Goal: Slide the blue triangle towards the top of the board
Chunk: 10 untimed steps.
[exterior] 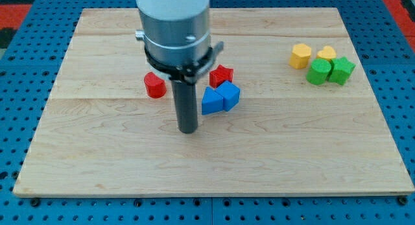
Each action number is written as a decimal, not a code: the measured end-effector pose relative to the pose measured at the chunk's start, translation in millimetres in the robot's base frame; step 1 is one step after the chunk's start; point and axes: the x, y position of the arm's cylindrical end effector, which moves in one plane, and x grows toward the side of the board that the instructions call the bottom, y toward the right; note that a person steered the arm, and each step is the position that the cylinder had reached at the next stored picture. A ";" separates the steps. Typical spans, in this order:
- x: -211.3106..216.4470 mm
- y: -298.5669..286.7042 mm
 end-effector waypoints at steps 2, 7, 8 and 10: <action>-72.0 6.2; -103.5 -32.9; -82.9 -15.9; -153.2 17.8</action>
